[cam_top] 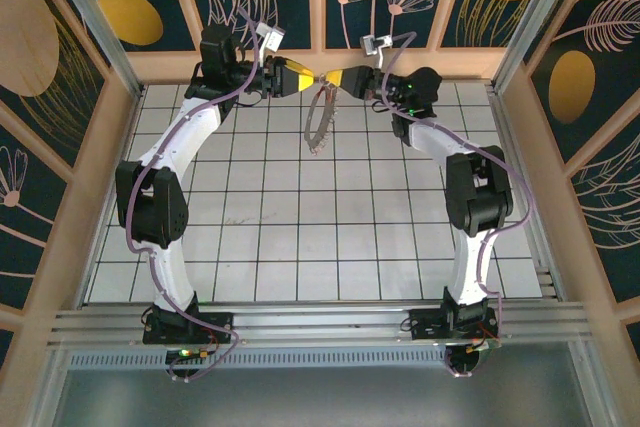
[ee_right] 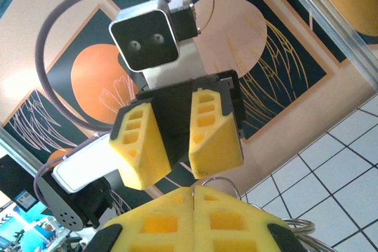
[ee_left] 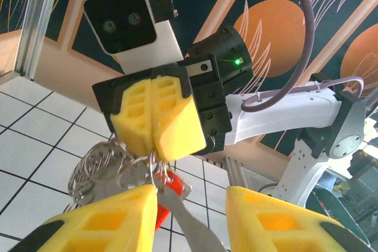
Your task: Put the keys on the keyring
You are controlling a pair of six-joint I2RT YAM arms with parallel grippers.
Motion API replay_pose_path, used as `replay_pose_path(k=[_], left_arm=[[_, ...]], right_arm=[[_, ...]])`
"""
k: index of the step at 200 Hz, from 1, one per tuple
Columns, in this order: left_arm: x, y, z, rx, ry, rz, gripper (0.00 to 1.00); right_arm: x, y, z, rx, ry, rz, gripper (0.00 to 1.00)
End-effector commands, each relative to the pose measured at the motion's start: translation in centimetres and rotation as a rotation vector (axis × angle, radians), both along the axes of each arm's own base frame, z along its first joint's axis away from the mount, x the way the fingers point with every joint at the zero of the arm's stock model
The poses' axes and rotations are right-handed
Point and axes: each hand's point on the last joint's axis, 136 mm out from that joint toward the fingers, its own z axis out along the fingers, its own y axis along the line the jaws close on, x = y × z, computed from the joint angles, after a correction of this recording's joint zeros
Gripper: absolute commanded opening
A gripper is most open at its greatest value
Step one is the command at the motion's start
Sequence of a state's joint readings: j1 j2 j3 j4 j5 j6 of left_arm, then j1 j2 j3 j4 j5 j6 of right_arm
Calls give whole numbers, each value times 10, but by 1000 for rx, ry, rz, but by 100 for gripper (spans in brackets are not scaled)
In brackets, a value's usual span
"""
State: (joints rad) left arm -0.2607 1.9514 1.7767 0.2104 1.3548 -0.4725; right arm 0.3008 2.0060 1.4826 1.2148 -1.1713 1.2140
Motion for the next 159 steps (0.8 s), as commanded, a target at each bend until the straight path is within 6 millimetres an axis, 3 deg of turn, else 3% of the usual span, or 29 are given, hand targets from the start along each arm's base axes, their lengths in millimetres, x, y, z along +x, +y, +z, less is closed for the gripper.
replay_pose_path(k=[1,159], left_arm=[[-2,2,1,-4,-24,-31,37],[3,1,-11,8,-3,-29,37]], right_arm=[[1,4,13,29,-61,-11,0],[1,14,17,33,-70,8,0]])
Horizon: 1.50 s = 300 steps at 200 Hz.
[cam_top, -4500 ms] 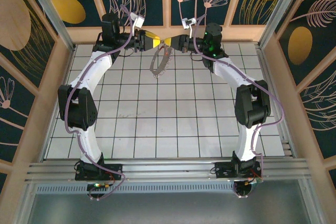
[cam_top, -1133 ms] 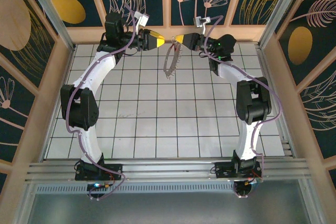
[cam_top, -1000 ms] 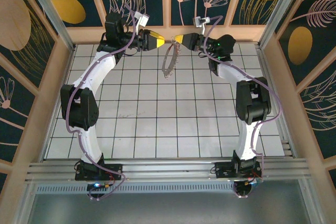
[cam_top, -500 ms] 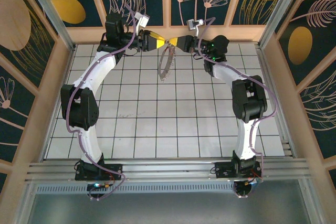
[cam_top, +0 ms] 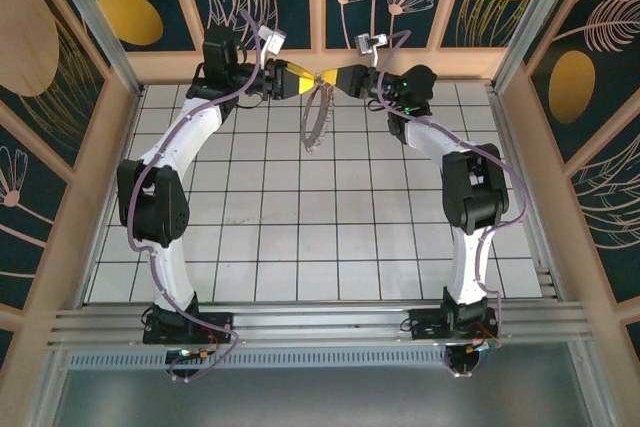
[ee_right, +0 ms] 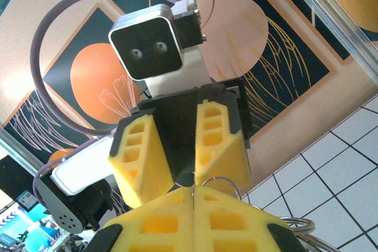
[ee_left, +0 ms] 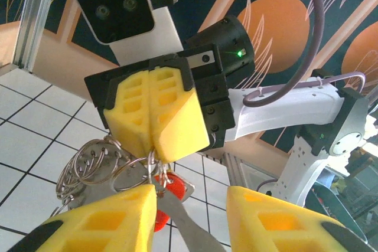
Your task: Put the keys on the keyring
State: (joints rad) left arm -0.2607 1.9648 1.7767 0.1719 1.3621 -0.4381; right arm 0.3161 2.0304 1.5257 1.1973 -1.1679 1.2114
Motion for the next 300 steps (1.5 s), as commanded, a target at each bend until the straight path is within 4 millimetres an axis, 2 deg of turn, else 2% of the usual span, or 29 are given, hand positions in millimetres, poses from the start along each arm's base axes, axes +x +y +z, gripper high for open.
replay_pose_path(k=[1,134,177,211,228,248,268,300], left_arm=[[1,2,0,-4,-19,-21,37],[1,-1,6,-10,-43,-29,35],[1,-3,5,-10,-40,-36,29],[2,-5,3,-9,-34,-37,18],[2,-6,2,-8,-34,-34,17],[3,-7,3,-8,-35,-32,23],[3,-8,3,-9,-36,-32,23],[3,-11,-1,-7,-26,-39,15]], right_arm=[[-1,5,15,31,-68,-5,0],[2,12,9,26,-53,3,0],[1,13,9,24,-54,7,0],[0,15,8,20,-52,13,0],[0,15,8,19,-53,12,0],[0,16,7,17,-53,15,0],[-1,17,6,15,-52,16,0],[-1,17,7,15,-53,16,0]])
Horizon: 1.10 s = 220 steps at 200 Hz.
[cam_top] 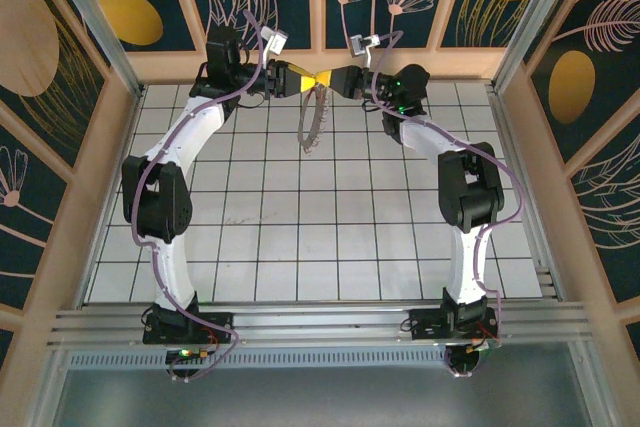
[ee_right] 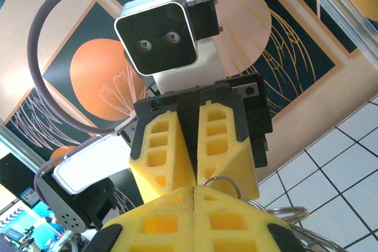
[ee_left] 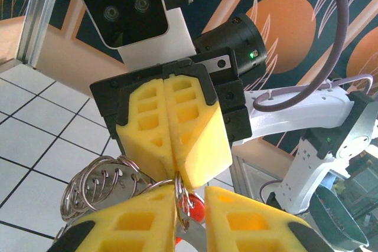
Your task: Put the keys on the keyring
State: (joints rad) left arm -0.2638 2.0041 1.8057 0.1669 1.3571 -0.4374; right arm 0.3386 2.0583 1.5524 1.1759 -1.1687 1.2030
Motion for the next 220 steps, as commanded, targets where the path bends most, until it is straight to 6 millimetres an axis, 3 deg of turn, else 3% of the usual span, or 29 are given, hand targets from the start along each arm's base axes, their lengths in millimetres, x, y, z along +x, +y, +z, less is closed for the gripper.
replay_pose_path(k=[1,33,84,108,131,170,220], left_arm=[[-6,-7,8,-11,-41,-40,14],[-7,-8,7,-12,-42,-47,0],[-5,-8,10,-13,-59,-22,0],[-2,-9,13,-19,-59,-1,0],[-1,-9,17,-33,-61,11,0],[1,-7,25,-50,-57,39,0],[0,-6,34,-84,-37,63,0]], right_arm=[[-2,5,13,22,-65,-6,0],[-1,6,13,20,-60,-9,0],[7,3,18,19,-49,-36,0],[14,-14,26,34,-43,-97,36],[19,-38,29,40,-32,-176,48],[17,-60,14,11,2,-285,50],[7,-48,-22,-118,-19,-430,49]])
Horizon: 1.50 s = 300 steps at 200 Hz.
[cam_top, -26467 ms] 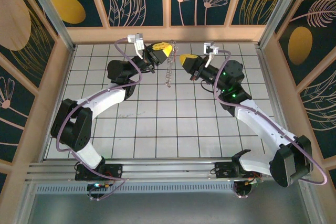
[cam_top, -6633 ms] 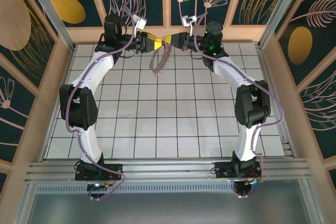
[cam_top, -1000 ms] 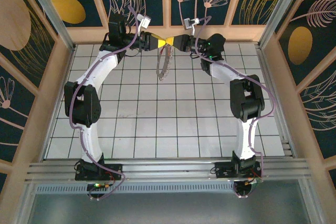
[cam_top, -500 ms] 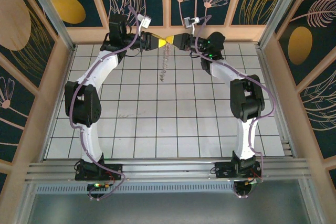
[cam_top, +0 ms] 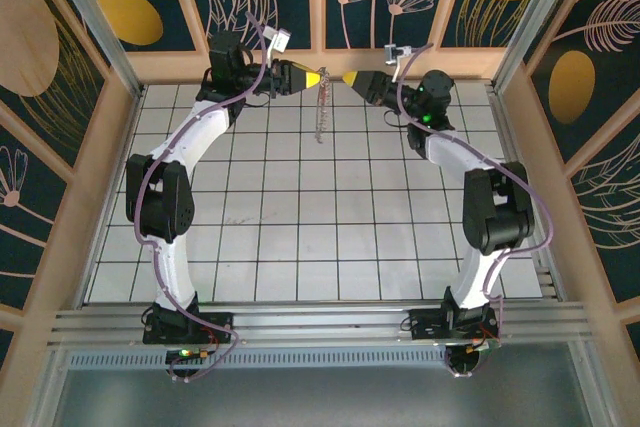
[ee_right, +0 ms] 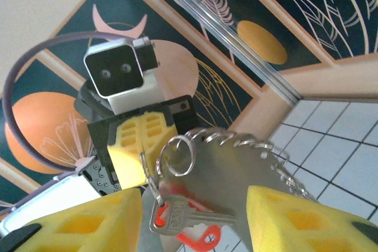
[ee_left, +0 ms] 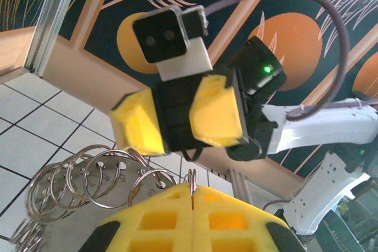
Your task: Put the keys on the keyring
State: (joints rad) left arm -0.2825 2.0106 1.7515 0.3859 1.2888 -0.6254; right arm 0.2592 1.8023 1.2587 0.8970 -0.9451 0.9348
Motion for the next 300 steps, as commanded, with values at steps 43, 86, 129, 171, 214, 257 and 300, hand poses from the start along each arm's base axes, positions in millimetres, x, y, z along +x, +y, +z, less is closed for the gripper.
replay_pose_path(k=[43,86,129,171,214,257,300], left_arm=[[-9,4,36,-53,-64,28,0],[-10,4,36,-56,-61,30,0],[-10,5,37,-57,-61,33,0],[-11,5,36,-56,-60,32,0],[-10,4,36,-56,-59,33,0],[-11,5,37,-57,-62,33,0],[-11,5,36,-58,-61,32,0]], right_arm=[[-18,25,-24,-197,-101,-168,49],[-19,32,-32,-265,-124,-197,49],[-21,31,-29,-295,-156,-235,51],[-23,33,-15,-302,-204,-238,51],[-24,41,-4,-305,-241,-223,51],[-23,46,5,-303,-265,-222,49],[-19,49,9,-308,-272,-214,31]])
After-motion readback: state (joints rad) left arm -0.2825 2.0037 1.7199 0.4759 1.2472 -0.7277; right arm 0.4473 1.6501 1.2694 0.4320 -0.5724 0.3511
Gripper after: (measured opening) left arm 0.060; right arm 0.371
